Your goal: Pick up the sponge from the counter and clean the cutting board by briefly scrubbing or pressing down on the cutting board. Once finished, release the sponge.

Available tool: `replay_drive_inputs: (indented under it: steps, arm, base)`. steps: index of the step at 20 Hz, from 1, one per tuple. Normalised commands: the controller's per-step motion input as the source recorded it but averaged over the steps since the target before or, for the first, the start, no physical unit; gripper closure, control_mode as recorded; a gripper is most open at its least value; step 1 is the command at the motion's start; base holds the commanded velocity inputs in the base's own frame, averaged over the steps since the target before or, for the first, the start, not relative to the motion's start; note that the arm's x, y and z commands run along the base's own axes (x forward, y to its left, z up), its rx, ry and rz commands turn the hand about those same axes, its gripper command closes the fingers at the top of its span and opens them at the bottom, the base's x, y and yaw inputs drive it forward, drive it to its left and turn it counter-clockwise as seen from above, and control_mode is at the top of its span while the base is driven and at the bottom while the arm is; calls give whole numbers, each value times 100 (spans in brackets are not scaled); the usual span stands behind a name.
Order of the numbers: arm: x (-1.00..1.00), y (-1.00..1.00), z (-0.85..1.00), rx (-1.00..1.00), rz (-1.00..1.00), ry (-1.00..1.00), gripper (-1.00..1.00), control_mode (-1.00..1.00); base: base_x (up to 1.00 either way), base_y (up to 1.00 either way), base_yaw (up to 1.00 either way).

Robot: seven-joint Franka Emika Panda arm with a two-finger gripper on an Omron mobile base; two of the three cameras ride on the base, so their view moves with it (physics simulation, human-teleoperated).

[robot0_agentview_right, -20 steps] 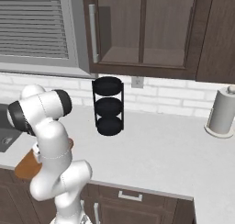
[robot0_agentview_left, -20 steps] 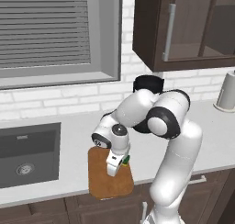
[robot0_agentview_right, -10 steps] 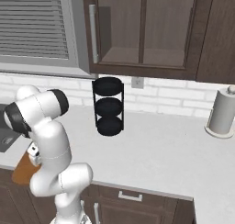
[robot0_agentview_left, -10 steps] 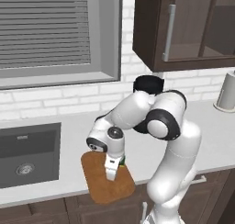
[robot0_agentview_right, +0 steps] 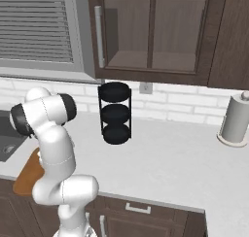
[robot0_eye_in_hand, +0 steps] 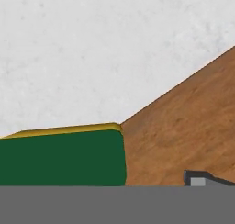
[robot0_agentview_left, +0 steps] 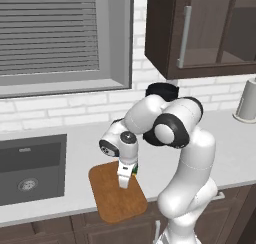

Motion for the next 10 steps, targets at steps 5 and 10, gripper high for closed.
replay_drive_inputs:
  steps: [5, 10]
  arm:
    - [100, -2, -100, -16, -55, -13, 100, -100]
    - [84, -25, -93, -5, -70, -1, 100, -100]
  base:
    - [0, 0, 0]
    - [0, 0, 0]
